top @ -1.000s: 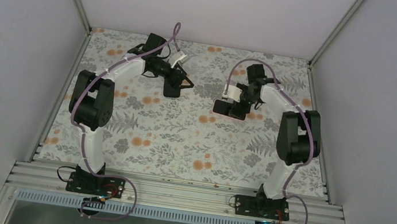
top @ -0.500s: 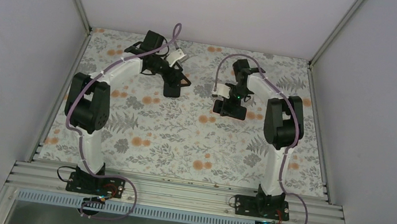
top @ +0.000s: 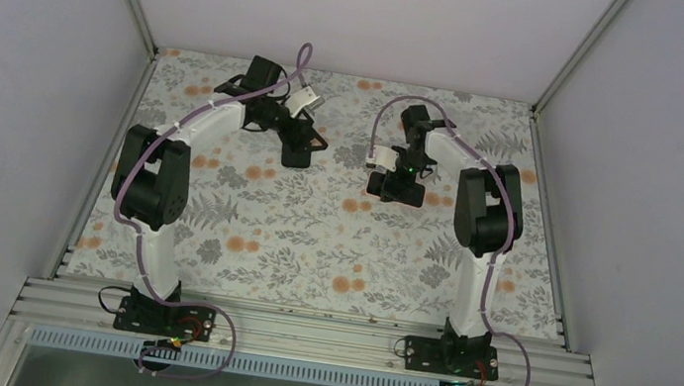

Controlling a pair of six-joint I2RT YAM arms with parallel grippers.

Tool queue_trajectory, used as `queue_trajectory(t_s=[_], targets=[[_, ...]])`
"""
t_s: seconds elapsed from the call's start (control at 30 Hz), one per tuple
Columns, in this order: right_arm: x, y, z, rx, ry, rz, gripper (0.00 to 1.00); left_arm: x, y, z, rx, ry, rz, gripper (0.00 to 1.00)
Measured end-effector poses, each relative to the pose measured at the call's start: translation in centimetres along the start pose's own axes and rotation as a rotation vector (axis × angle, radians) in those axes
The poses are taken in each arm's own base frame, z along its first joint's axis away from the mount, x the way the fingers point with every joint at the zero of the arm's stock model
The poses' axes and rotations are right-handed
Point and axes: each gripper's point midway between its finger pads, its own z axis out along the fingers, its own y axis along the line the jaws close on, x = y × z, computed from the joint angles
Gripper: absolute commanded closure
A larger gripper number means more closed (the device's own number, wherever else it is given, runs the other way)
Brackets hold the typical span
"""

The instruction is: Take the phone out of the phone case

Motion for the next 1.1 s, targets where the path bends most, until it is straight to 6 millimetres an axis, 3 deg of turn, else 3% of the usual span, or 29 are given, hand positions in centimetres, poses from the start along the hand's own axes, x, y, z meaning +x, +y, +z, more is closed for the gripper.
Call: queue_trajectory(t_s=[0.4,0.6,0.8,1.1], targets=[[0.7,0.2,1.3,0.009,0.062,0.004,0.0,0.1,0.4,-0.1,-0.009,-0.004,-0.001,0.0],[0.6,0.3,1.4,0.018,0.093,-0.002,0.26,0.4,0.5,0.1,-0.009,-0.006,-0.004,0.0],[0.5,0.5,1.2,0.048,0.097,-0.007,0.31,1.1,0.1,0.4,0.016,-0.006,-0.032,0.0],[0.0,1.0,0.5,0.136,0.05,-0.028,0.3,0.7,-0.8,0.4,0.148,-0.09,-0.126,0.0]])
